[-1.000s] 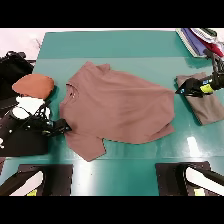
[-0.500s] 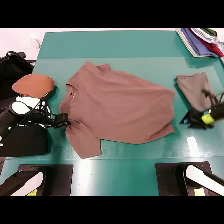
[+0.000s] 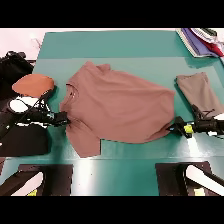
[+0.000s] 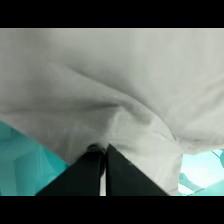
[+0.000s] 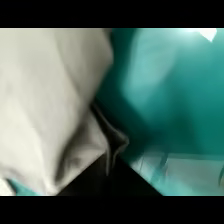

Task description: Fold the shirts.

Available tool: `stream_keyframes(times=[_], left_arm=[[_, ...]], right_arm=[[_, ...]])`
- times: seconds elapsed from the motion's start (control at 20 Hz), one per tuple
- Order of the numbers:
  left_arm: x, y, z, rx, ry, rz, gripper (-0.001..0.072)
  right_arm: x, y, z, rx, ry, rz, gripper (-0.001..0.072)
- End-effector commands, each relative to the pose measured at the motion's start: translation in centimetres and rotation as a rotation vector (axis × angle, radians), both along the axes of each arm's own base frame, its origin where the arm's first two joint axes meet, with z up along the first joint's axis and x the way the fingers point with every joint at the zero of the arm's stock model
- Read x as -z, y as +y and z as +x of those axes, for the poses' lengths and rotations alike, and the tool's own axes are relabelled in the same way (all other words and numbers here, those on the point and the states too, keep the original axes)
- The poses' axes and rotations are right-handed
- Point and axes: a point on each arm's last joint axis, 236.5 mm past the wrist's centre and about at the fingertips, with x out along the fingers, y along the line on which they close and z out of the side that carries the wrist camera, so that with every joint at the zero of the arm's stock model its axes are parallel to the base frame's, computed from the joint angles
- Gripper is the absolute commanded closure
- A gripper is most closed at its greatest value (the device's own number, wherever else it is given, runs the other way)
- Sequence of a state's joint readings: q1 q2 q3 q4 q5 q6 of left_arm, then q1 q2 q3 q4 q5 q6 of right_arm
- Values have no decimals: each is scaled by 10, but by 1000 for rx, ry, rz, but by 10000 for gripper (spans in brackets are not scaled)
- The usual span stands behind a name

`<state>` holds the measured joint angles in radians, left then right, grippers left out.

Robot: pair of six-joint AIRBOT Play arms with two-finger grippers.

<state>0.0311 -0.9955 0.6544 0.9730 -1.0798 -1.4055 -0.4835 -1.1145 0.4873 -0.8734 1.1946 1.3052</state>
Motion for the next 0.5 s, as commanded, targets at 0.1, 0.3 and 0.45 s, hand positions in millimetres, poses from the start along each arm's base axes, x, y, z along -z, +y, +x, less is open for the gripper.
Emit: stream_keyframes(times=[0.1,0.3,0.45], left_arm=[[-56,-2,6,60,-108,7,685],[-259,-3,23,15,-629,8,684],[-434,-2,-23,-19,-1069,3,684]], right_arm=[[-52,6,31,-176,-159,-89,698],[-218,-8,74,-207,-617,-309,698],[-374,-8,70,-179,-1008,-517,698]])
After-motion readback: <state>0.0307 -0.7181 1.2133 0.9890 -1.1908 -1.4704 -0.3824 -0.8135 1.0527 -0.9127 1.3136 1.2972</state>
